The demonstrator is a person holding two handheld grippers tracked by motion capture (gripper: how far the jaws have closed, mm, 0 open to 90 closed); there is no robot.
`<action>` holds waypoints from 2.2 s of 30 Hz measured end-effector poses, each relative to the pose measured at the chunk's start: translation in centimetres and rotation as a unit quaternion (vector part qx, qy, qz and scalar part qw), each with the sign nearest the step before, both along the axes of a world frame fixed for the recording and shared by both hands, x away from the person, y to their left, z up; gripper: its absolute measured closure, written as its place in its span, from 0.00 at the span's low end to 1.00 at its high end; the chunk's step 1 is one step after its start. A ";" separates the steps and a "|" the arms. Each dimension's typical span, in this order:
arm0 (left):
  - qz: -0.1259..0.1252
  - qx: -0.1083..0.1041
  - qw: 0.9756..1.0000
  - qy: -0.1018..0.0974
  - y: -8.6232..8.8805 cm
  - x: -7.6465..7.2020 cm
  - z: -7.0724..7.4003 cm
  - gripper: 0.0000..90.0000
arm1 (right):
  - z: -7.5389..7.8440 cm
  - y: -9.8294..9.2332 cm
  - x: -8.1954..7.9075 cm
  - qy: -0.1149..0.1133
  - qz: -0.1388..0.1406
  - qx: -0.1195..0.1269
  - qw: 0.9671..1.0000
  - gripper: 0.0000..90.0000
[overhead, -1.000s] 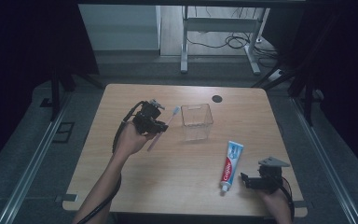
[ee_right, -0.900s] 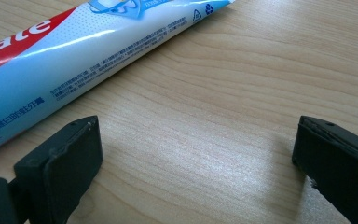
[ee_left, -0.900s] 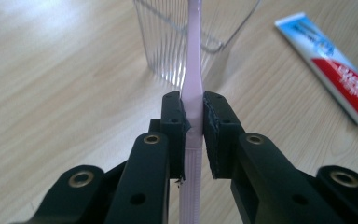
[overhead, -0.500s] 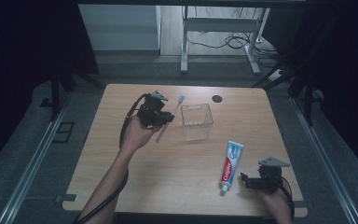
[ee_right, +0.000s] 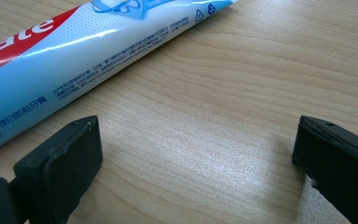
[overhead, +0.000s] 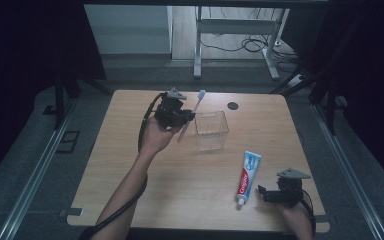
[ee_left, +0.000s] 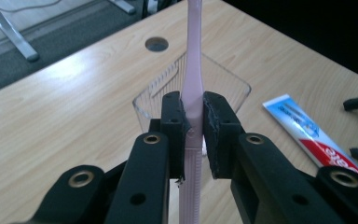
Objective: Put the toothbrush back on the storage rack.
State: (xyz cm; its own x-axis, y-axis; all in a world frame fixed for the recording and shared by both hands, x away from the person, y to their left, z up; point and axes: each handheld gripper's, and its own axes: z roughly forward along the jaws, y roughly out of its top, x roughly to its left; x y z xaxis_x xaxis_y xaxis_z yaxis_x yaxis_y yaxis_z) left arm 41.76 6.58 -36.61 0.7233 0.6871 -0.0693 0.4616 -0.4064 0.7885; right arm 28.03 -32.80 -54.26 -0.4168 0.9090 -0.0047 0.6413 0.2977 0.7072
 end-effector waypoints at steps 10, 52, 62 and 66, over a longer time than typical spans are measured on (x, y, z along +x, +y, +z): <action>0.000 -0.012 1.000 -0.023 -1.5 0.8 0.6 0.88 | 0.0 0.0 0.0 0.000 0.000 0.001 1.000 0.01; 0.012 -0.012 0.999 -0.033 -7.9 4.4 -4.4 0.88 | 0.0 0.1 0.0 0.001 0.006 0.001 1.000 0.01; 0.015 0.007 1.000 -0.025 -8.5 4.6 -6.0 0.88 | 0.0 0.1 0.0 0.001 0.008 0.001 1.000 0.01; 0.016 0.015 0.999 -0.025 -8.7 4.6 -6.4 0.88 | 0.0 0.1 0.0 0.001 0.008 0.001 1.000 0.01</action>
State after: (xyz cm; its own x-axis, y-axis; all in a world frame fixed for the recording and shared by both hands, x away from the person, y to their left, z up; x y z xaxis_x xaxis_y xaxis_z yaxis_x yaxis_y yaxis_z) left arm 46.35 -2.14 -43.00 0.7033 0.7108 -0.0133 0.4349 -0.4154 0.7990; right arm 28.00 -32.73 -54.26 -0.4316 0.9021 -0.0023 0.6372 0.3067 0.7070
